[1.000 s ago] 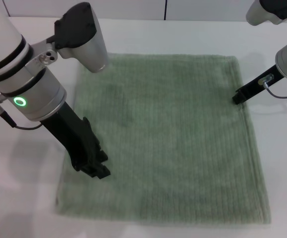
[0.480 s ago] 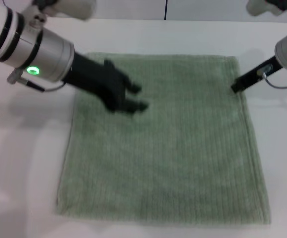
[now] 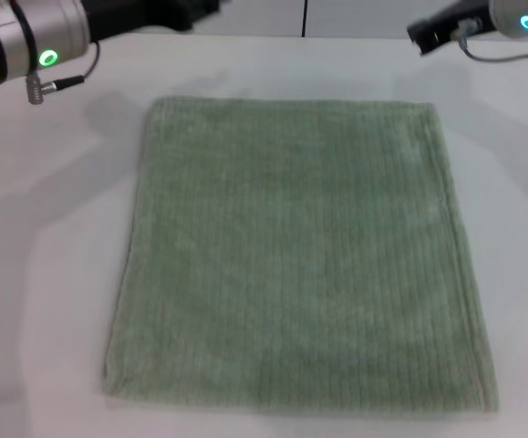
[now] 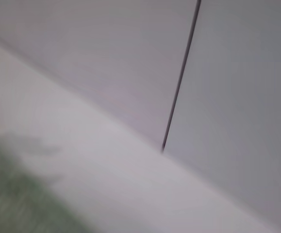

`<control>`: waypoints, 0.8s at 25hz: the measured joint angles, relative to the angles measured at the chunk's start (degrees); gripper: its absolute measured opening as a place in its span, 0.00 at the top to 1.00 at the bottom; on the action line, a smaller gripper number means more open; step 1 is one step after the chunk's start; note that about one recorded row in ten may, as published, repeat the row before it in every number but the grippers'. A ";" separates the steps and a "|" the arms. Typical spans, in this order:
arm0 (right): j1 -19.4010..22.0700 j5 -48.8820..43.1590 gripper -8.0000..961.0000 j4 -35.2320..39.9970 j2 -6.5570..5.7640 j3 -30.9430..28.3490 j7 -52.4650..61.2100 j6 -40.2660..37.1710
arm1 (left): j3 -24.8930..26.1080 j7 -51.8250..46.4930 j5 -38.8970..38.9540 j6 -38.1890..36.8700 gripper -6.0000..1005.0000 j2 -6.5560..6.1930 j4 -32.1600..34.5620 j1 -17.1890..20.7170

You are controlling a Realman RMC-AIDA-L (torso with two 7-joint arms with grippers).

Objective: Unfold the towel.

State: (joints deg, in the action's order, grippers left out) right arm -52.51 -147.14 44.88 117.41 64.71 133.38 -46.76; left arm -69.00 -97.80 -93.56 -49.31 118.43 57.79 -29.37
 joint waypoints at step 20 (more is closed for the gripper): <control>13.92 13.72 0.99 -7.17 1.53 33.10 17.30 69.98 | 13.70 61.51 68.54 -1.88 0.56 0.01 -37.44 -5.77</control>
State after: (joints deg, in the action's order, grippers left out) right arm -38.59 -133.42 37.70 118.95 97.81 150.68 23.22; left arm -55.29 -36.29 -25.02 -51.19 118.43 20.34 -35.14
